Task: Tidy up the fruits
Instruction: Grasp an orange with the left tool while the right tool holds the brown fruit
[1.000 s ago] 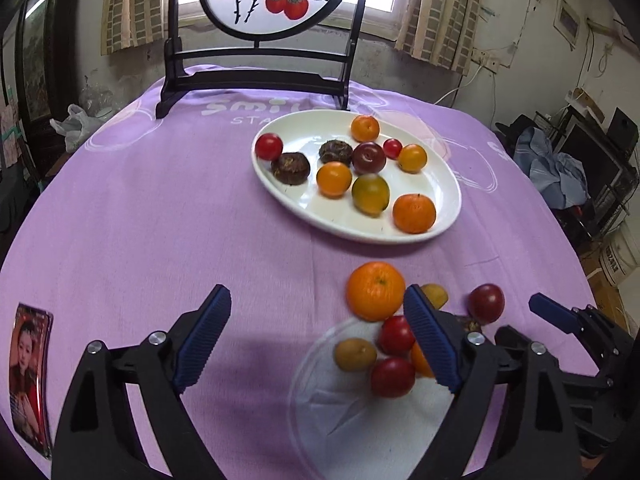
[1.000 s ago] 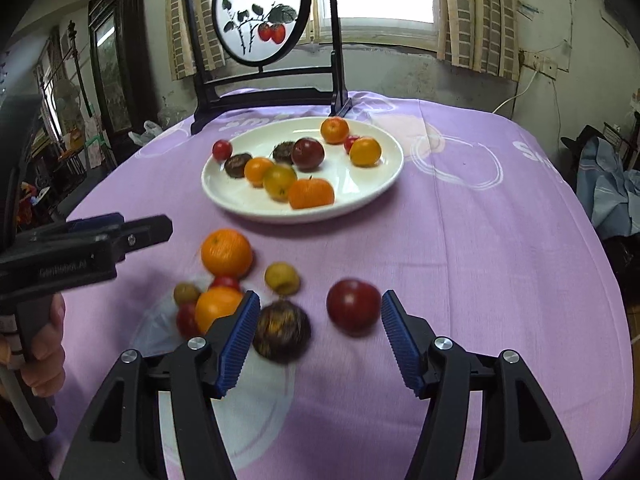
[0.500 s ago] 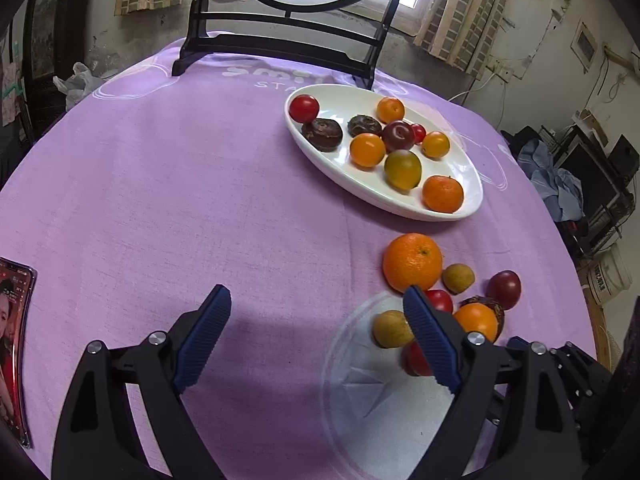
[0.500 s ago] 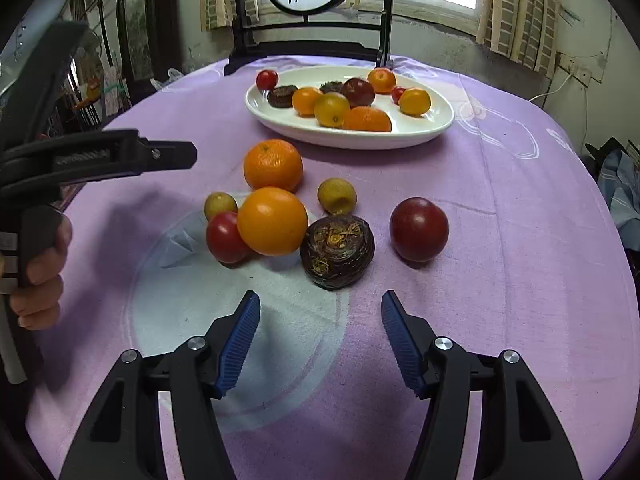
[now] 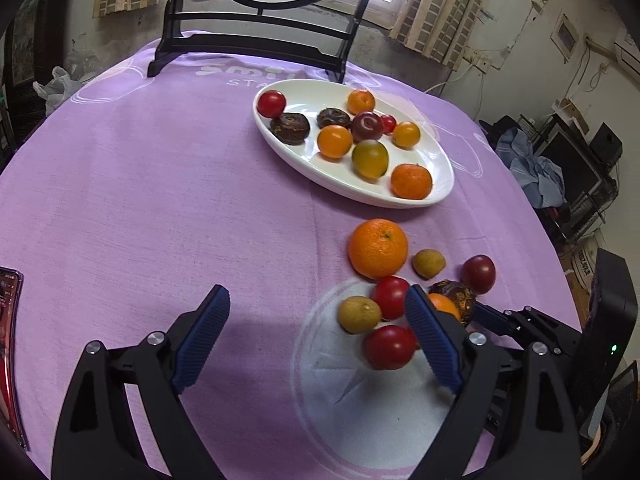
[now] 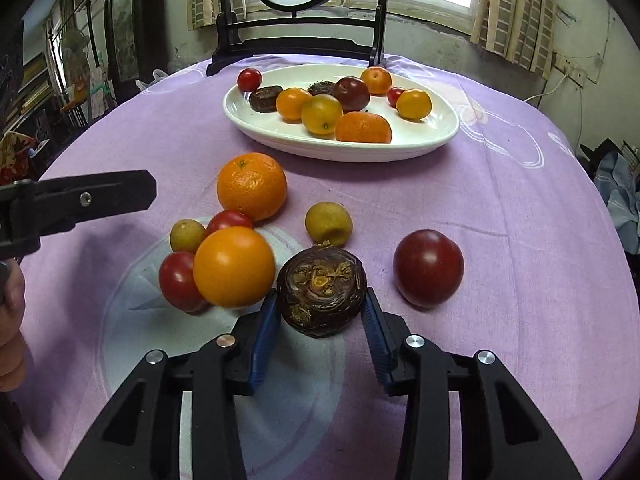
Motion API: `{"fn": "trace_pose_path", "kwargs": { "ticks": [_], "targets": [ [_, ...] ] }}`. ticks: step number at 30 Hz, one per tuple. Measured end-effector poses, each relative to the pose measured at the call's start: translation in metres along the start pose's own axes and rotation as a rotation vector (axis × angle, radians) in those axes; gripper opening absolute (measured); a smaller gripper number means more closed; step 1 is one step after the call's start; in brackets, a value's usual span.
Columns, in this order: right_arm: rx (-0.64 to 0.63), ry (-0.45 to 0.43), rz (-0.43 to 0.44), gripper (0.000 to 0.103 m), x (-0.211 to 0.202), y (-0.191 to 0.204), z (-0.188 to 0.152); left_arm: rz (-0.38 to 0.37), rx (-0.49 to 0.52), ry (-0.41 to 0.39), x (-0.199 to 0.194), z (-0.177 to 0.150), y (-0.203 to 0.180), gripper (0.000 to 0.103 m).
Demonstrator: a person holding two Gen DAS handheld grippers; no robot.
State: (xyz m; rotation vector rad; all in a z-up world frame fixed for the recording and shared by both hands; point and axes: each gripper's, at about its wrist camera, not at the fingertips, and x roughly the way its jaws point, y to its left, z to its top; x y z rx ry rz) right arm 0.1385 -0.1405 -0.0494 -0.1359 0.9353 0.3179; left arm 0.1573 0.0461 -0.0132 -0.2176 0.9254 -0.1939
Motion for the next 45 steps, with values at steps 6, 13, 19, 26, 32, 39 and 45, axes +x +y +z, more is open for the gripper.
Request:
{"fn": "trace_pose_path", "kwargs": {
  "ticks": [6, 13, 19, 26, 32, 39, 45],
  "targets": [
    [0.092, -0.041, 0.027, 0.042, -0.021, -0.023, -0.011, 0.005, 0.045, -0.014, -0.003, -0.005, -0.011, 0.087],
    [0.149, -0.077, 0.041, 0.042, -0.033, -0.046, -0.017, 0.0, 0.145, -0.012, -0.006, -0.024, -0.037, 0.087],
    [0.201, -0.107, 0.049, 0.042, -0.043, -0.064, -0.02, 0.005, 0.255, -0.008, -0.015, -0.051, -0.07, 0.087],
    [0.206, -0.141, 0.071, 0.042, -0.056, -0.068, -0.023, -0.02, 0.261, 0.103, 0.007, -0.062, -0.093, 0.061],
    [0.214, -0.171, 0.091, 0.042, -0.068, -0.071, -0.026, -0.008, 0.238, 0.14, 0.03, -0.057, -0.097, 0.053],
    [0.203, -0.18, 0.107, 0.042, -0.071, -0.069, -0.027, 0.071, 0.288, 0.09, 0.042, -0.042, -0.106, 0.051],
    [0.207, -0.17, 0.105, 0.042, -0.068, -0.069, -0.028, 0.087, 0.33, 0.078, 0.038, -0.041, -0.111, 0.038]
  ]
}}
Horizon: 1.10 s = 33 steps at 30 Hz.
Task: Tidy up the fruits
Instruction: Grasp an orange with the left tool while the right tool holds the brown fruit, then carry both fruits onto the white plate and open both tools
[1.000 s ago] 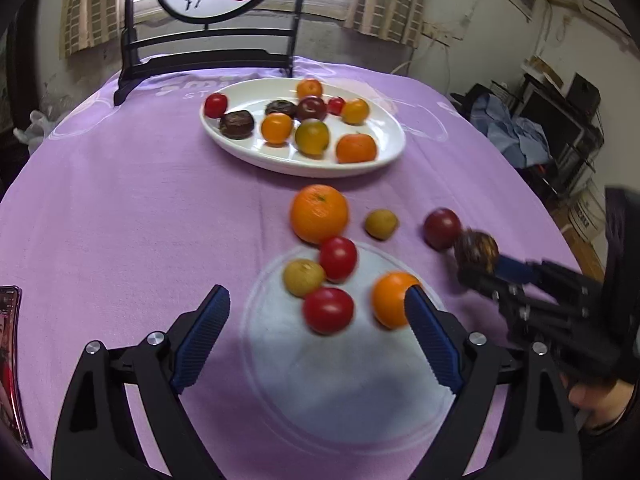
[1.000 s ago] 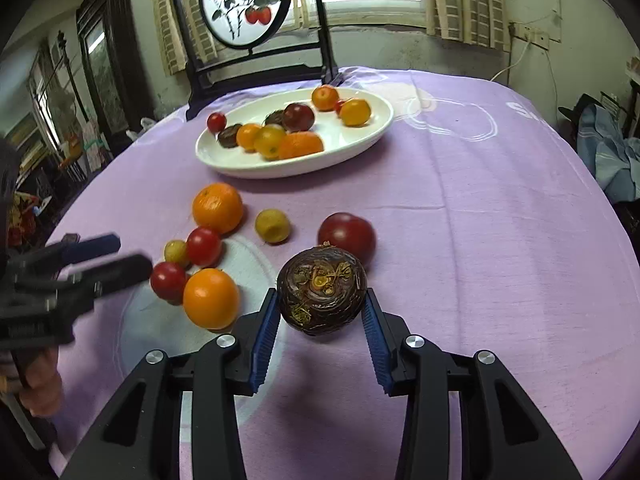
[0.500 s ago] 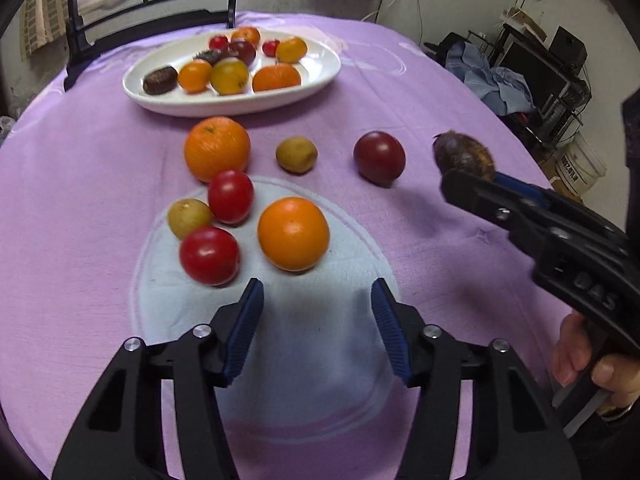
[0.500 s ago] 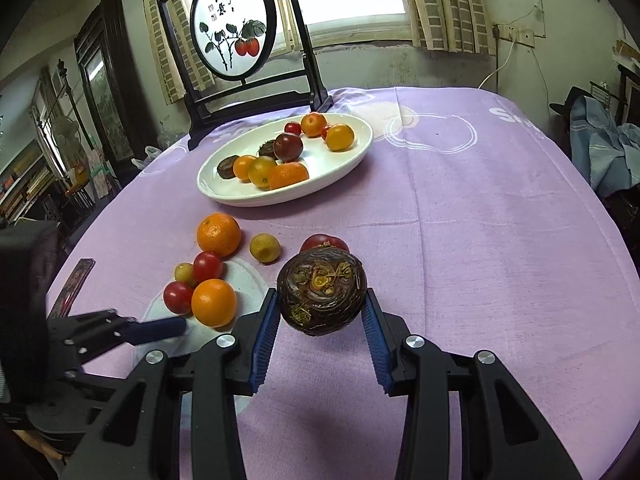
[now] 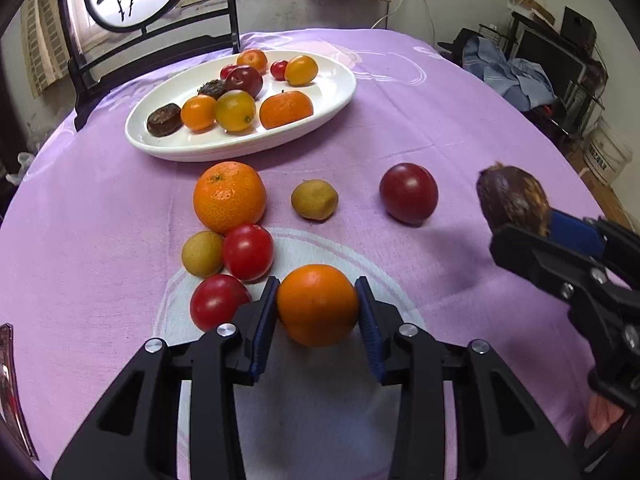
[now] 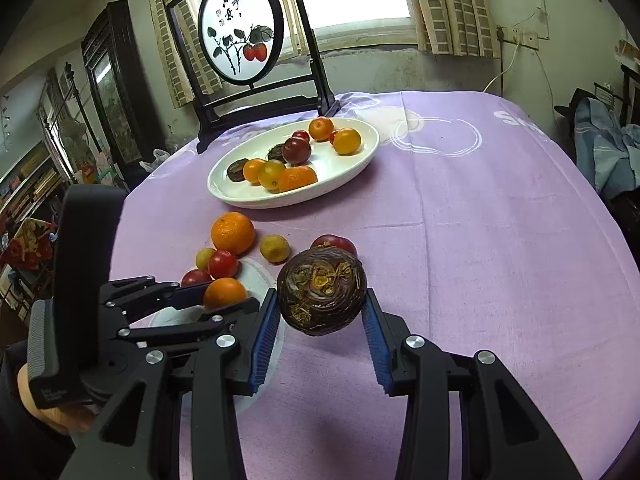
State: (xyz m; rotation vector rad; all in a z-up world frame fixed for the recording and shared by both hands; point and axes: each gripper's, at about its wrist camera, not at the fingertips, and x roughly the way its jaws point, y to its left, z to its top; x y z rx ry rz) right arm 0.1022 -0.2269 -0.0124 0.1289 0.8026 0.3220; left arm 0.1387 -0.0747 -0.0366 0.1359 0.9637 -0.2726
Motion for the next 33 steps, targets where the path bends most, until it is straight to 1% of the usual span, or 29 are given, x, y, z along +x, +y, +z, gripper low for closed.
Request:
{"fn": "trace_pose_path", "kwargs": {
  "ticks": [2, 6, 10, 13, 18, 22, 25, 30, 33],
  "targets": [
    [-0.006, -0.002, 0.001, 0.042, 0.001, 0.001, -0.001, -0.019, -0.006, -0.013, -0.009, 0.0, 0.002, 0.038],
    [-0.013, 0.008, 0.002, 0.042, 0.006, 0.005, -0.002, -0.059, -0.064, -0.027, -0.028, 0.004, 0.023, 0.038],
    [-0.02, -0.005, 0.015, 0.042, 0.002, 0.013, 0.003, -0.047, -0.1, -0.058, -0.041, 0.014, 0.045, 0.038],
    [-0.066, -0.025, 0.025, 0.042, -0.002, 0.026, 0.019, -0.025, -0.112, -0.078, -0.048, 0.028, 0.061, 0.038],
    [-0.155, -0.049, 0.001, 0.042, 0.008, 0.042, 0.061, 0.002, -0.126, -0.127, -0.051, 0.062, 0.077, 0.038],
    [-0.181, -0.024, -0.008, 0.042, 0.038, 0.046, 0.094, 0.009, -0.187, -0.125, -0.035, 0.096, 0.1, 0.038],
    [-0.192, 0.009, -0.029, 0.042, 0.067, 0.045, 0.113, 0.052, -0.208, -0.113, -0.013, 0.117, 0.111, 0.038],
    [-0.18, 0.051, -0.086, 0.042, 0.116, 0.037, 0.134, 0.101, -0.207, -0.055, 0.028, 0.132, 0.115, 0.038],
    [-0.155, 0.076, -0.085, 0.042, 0.138, 0.033, 0.142, 0.093, -0.209, -0.039, 0.046, 0.139, 0.117, 0.038]
  ]
}}
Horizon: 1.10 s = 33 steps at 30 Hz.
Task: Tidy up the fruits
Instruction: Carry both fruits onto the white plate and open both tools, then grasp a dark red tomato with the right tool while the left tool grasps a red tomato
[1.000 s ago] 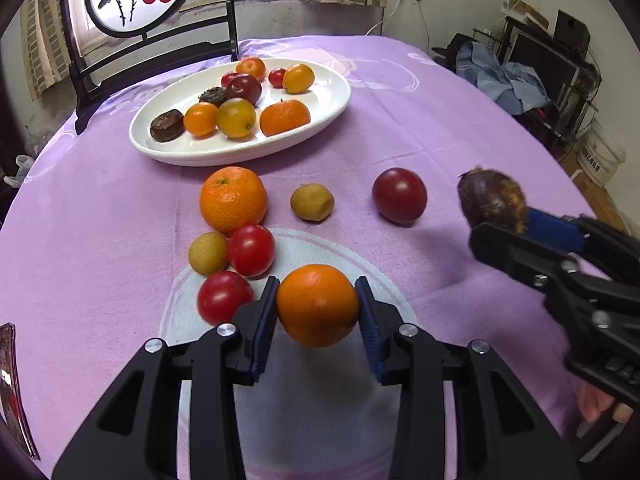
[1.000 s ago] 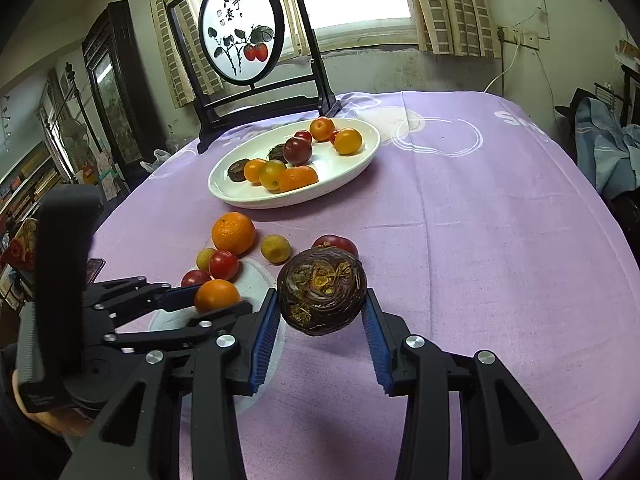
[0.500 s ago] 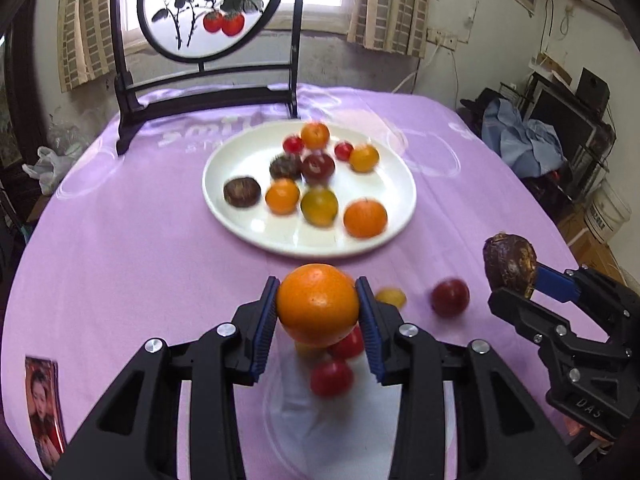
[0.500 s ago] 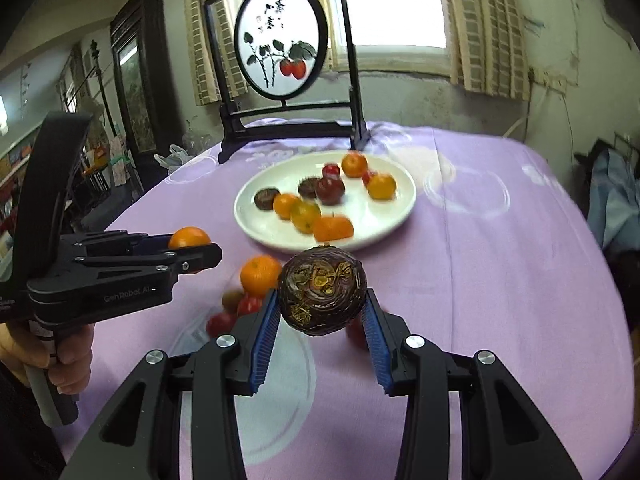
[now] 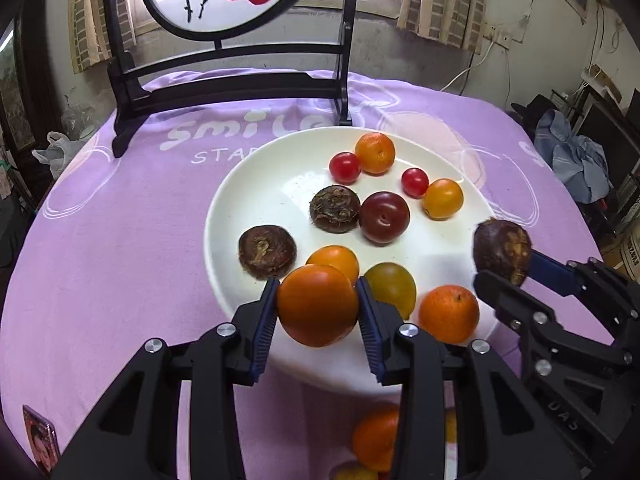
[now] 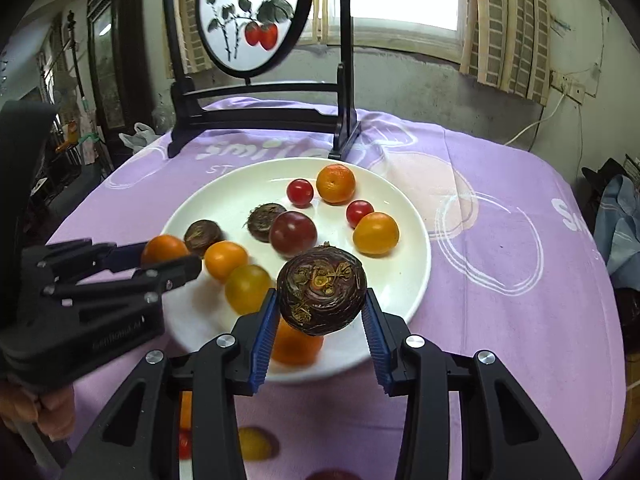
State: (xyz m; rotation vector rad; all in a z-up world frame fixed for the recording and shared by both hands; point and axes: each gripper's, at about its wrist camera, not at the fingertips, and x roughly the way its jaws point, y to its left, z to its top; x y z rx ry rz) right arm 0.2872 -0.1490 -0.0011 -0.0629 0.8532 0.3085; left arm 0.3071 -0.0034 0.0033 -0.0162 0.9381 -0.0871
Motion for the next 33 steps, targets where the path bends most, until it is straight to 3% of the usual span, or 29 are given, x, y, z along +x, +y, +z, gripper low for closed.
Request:
{"fn": "trace_pose_path", "kwargs": {
  "ticks": [3, 5, 9, 11, 15, 17, 24, 31, 33],
  "targets": [
    [0.053, 0.023, 0.012, 0.045, 0.016, -0.006, 0.006, 0.009, -0.023, 0.013, 0.011, 0.005, -0.001, 0.038],
    [0.086, 0.041, 0.034, 0.05, 0.022, -0.008, 0.006, 0.027, -0.057, 0.015, 0.013, 0.007, 0.001, 0.051],
    [0.087, 0.02, 0.036, 0.051, 0.011, -0.009, -0.003, 0.019, -0.078, -0.006, -0.005, 0.001, 0.003, 0.059],
    [0.096, 0.012, 0.032, 0.053, 0.0, -0.012, -0.012, 0.019, -0.07, -0.022, -0.018, -0.007, 0.002, 0.071],
    [0.097, -0.006, 0.039, 0.058, -0.022, -0.014, -0.029, 0.0, -0.045, -0.064, -0.045, -0.023, -0.001, 0.073],
    [0.078, -0.015, 0.034, 0.058, -0.036, -0.011, -0.04, 0.01, -0.028, -0.081, -0.059, -0.036, -0.004, 0.079],
    [0.045, -0.029, 0.03, 0.062, -0.078, -0.006, -0.084, -0.051, -0.034, -0.075, -0.092, -0.087, -0.004, 0.087],
    [0.042, 0.034, -0.004, 0.064, -0.086, -0.002, -0.129, -0.04, -0.044, -0.086, -0.093, -0.122, 0.007, 0.088],
    [0.05, 0.053, -0.01, 0.064, -0.082, -0.001, -0.136, -0.022, -0.039, -0.122, -0.092, -0.128, 0.01, 0.088]
  ]
}}
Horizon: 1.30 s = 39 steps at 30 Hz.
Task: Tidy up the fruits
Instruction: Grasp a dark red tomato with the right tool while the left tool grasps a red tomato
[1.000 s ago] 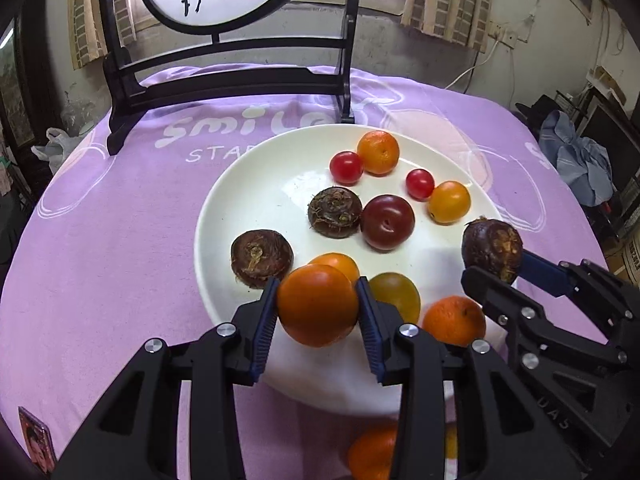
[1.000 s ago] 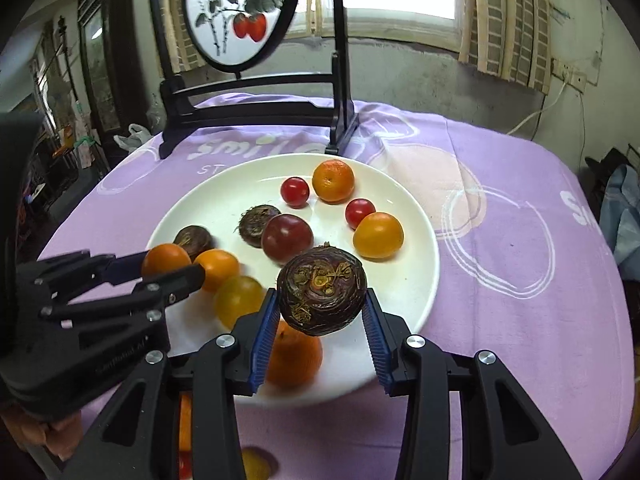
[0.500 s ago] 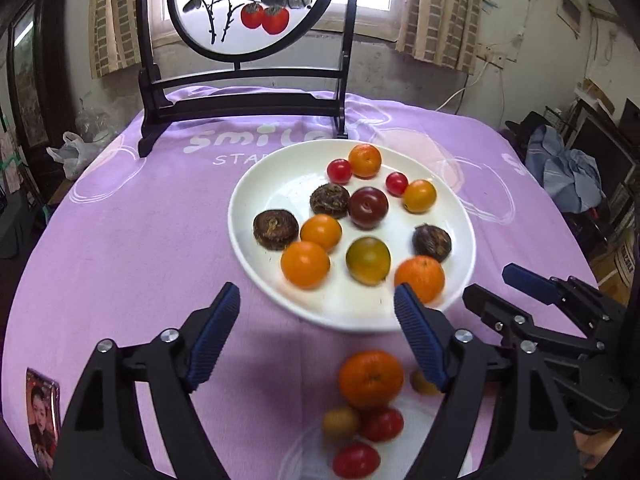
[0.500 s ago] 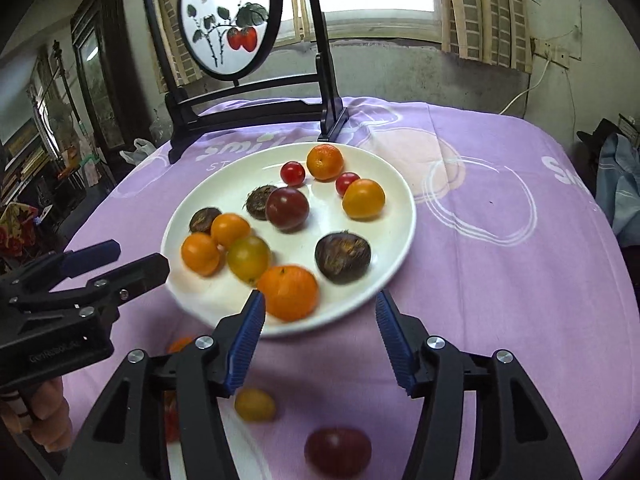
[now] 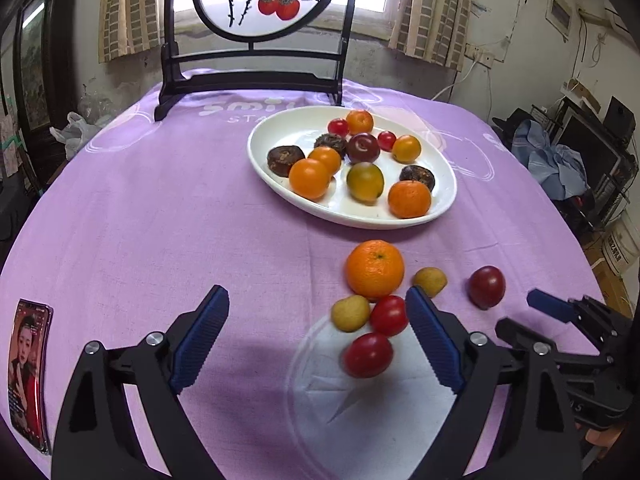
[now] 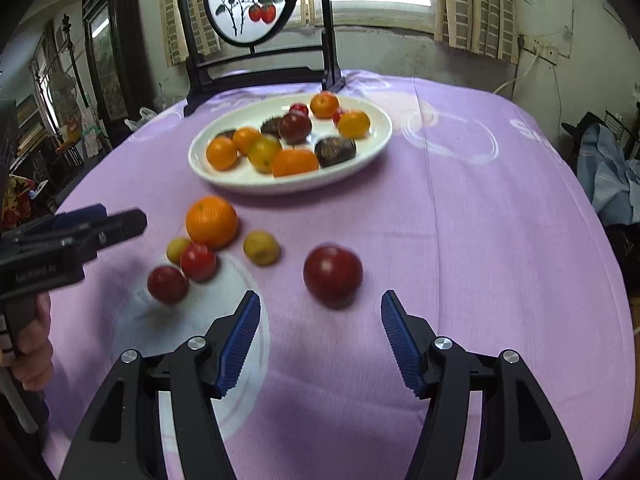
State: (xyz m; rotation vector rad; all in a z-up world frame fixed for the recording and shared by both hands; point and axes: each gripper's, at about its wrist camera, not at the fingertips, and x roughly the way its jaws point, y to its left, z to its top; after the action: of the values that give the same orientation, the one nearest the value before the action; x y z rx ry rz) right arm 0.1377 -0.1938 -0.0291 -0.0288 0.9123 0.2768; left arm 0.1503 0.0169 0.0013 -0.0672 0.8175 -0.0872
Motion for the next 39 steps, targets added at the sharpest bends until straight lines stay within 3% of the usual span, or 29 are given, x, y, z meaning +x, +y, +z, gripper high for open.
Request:
{"fn": "trace_pose_path", "kwargs": {
  "ticks": [3, 9, 14, 16, 18, 25, 36, 39],
  "targets": [
    [0.007, 0.025, -0.021, 0.064, 0.01, 0.001, -0.002, 0.045, 0.039, -0.041, 0.002, -0.002, 0.001, 0.088],
    [0.041, 0.074, -0.044, 0.064, 0.038, 0.001, 0.01, -0.079, -0.028, 0.018, 0.004, 0.001, 0.014, 0.088],
    [0.03, 0.059, -0.078, 0.064, 0.049, 0.005, 0.019, -0.122, -0.042, 0.071, 0.013, -0.001, 0.011, 0.089],
    [0.022, 0.051, -0.089, 0.054, 0.049, 0.007, 0.02, -0.128, -0.035, 0.08, 0.015, -0.002, 0.009, 0.089],
    [0.008, 0.033, -0.098, 0.039, 0.046, 0.009, 0.019, -0.131, -0.021, 0.084, 0.016, -0.004, 0.006, 0.089],
    [0.06, 0.025, -0.05, 0.039, 0.029, 0.0, 0.006, -0.195, 0.004, 0.154, 0.024, -0.014, -0.006, 0.089],
    [0.043, 0.009, -0.002, 0.039, 0.015, 0.005, -0.008, -0.158, 0.086, 0.163, 0.025, -0.035, -0.021, 0.089],
    [0.025, 0.002, 0.013, 0.039, 0.011, 0.008, -0.008, -0.14, 0.082, 0.171, 0.032, -0.034, -0.02, 0.073]
  ]
}}
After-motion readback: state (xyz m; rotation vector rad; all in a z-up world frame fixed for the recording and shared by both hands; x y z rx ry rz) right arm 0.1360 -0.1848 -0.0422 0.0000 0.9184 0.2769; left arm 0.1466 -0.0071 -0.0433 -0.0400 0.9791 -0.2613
